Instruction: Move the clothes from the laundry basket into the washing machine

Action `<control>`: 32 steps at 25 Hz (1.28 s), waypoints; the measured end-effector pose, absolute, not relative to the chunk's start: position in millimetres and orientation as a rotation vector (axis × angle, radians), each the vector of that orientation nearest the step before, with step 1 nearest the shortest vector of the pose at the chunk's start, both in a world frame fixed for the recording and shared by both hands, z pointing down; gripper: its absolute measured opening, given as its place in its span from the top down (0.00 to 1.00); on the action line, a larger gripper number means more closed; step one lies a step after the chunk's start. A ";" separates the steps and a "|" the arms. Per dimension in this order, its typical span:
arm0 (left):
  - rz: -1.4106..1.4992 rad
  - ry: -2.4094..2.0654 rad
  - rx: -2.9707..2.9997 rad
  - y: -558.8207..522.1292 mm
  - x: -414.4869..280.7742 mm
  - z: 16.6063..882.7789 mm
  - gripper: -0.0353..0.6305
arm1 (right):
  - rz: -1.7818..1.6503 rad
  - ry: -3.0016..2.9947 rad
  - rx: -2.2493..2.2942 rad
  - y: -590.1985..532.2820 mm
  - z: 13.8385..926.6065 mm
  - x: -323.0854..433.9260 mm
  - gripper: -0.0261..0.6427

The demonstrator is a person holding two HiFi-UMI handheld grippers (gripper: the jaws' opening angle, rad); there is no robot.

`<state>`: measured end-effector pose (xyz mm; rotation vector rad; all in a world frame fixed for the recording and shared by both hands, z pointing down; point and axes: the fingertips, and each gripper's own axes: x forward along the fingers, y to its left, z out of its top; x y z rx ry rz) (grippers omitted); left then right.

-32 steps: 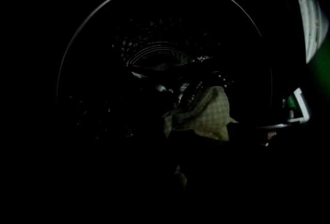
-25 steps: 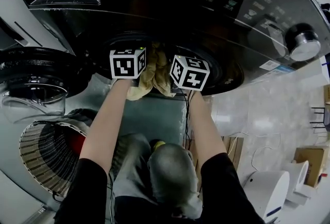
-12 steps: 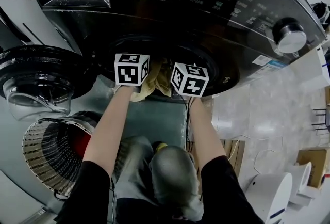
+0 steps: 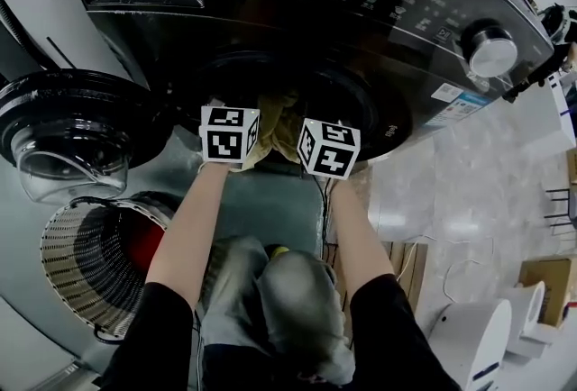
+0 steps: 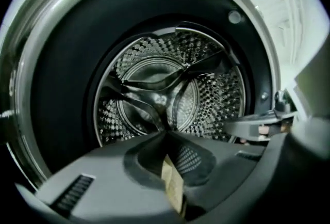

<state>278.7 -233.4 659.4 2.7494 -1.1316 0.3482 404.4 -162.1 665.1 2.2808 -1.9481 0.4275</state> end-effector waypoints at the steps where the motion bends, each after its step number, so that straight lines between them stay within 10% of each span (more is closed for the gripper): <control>1: 0.351 -1.126 2.753 -231.6 279.0 659.0 0.93 | 0.427 -1.943 2.276 -161.4 665.9 403.5 0.95; 32: 0.448 -1.114 2.545 -168.4 235.5 619.2 0.93 | 0.661 -2.095 2.100 -112.4 604.7 362.7 0.95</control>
